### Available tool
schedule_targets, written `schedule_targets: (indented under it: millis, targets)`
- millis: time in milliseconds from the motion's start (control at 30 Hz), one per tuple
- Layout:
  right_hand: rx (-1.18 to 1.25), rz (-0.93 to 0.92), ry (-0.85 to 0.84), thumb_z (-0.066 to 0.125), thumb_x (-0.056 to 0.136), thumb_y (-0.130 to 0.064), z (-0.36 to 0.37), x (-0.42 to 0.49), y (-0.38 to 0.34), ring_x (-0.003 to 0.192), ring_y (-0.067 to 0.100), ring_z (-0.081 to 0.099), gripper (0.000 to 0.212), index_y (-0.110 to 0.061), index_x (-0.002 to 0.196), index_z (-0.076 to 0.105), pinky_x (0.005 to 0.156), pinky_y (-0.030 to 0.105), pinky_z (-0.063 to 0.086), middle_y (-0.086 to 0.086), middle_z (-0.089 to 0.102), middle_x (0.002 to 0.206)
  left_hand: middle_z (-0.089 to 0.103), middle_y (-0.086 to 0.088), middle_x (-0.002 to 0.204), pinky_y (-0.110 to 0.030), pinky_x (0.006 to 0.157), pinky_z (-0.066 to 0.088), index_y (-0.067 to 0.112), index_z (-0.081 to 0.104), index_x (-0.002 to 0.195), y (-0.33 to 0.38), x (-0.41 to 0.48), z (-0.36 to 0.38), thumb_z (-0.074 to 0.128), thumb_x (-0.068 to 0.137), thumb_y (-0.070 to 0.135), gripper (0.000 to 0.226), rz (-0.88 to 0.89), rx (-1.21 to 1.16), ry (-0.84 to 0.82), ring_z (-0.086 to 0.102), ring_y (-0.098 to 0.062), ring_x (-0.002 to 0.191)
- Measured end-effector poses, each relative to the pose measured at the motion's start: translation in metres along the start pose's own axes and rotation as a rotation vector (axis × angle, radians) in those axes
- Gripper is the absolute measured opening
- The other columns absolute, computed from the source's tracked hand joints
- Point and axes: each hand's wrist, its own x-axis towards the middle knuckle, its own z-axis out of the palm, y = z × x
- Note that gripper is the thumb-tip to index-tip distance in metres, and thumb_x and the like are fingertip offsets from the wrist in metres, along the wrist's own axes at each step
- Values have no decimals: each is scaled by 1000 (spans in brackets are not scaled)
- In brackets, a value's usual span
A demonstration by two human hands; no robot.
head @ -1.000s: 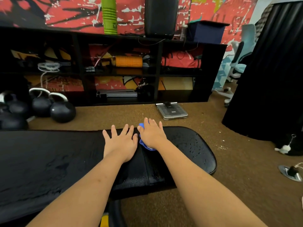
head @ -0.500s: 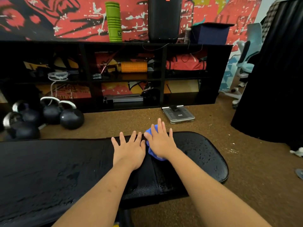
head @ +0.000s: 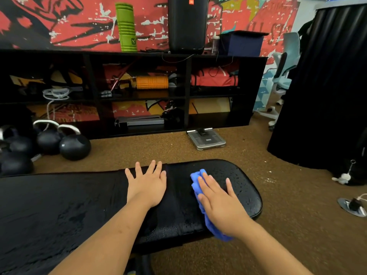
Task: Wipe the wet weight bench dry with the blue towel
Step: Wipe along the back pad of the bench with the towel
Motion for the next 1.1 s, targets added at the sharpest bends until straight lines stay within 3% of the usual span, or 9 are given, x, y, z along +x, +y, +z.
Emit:
schedule_targets:
  millis: [100, 267, 400, 533, 700, 767, 867, 1000, 1100]
  targets:
    - [-29, 133, -28, 11, 104, -45, -4, 38, 31, 150, 12, -10, 58, -23, 157, 2, 120, 51, -11, -7, -12, 164, 0, 12, 166, -63, 118, -4, 35, 0, 158, 0, 0, -1, 1, 102, 51, 58, -5, 9, -2, -7, -37, 151]
    - [-15, 185, -16, 16, 102, -54, 4, 97, 7, 151, 23, -9, 71, -11, 156, 3, 121, 50, -7, 10, -5, 164, 0, 12, 166, -63, 118, -4, 35, 1, 158, 1, 0, -1, 2, 102, 51, 58, -14, 17, -4, -6, -36, 152]
    - [-1, 1, -26, 15, 101, -53, 13, 78, -47, 151, 23, -8, 71, -10, 156, 4, 120, 50, -6, 8, -3, 165, 1, 13, 166, -63, 118, -2, 36, 2, 158, 2, -1, -1, 5, 103, 49, 56, -15, 8, 3, -5, -36, 152]
    - [25, -137, -25, -14, 83, -66, 11, 17, -51, 150, 10, -11, 89, -19, 157, 2, 120, 50, -11, -4, -6, 165, 1, 13, 166, -62, 118, -3, 36, 2, 158, 1, -1, -1, 5, 103, 50, 56, -11, 1, 1, -5, -36, 152]
    - [-44, 2, -55, -3, 83, -74, -7, 31, 16, 149, 4, -10, 88, -27, 157, 3, 117, 51, -17, -11, -9, 164, -1, 14, 166, -62, 118, -4, 37, 1, 158, 2, 0, -2, 2, 102, 52, 58, -25, 11, -13, -7, -36, 152]
    - [-47, 103, -72, 10, 93, -70, -11, 58, 33, 150, 9, -12, 80, -23, 157, 3, 117, 51, -17, -6, -10, 164, -1, 14, 166, -62, 118, -5, 37, 0, 157, 1, 1, -1, 1, 102, 52, 58, -27, 18, -14, -7, -36, 152]
    - [-26, 167, -43, 12, 94, -70, -7, 99, 24, 151, 19, -10, 85, -13, 157, 6, 119, 52, -11, 6, -3, 165, -1, 14, 165, -62, 118, -5, 37, 0, 157, 2, 1, 0, 1, 102, 52, 58, -29, 21, -12, -7, -35, 152]
    - [-16, 54, -19, 13, 98, -62, 8, 114, -40, 151, 24, -5, 79, -9, 156, 11, 120, 52, -7, 10, 7, 164, 0, 15, 166, -62, 118, -3, 37, 2, 158, 2, 2, 0, 4, 103, 50, 57, -28, 18, -12, -6, -36, 152]
    - [24, -56, -23, 10, 103, -50, 16, 82, -67, 151, 18, -9, 65, -14, 157, 8, 120, 50, -9, 4, 3, 165, -3, 13, 166, -64, 117, -2, 36, -2, 158, 1, 0, 0, 11, 104, 47, 56, -7, 54, -17, -7, -38, 151]
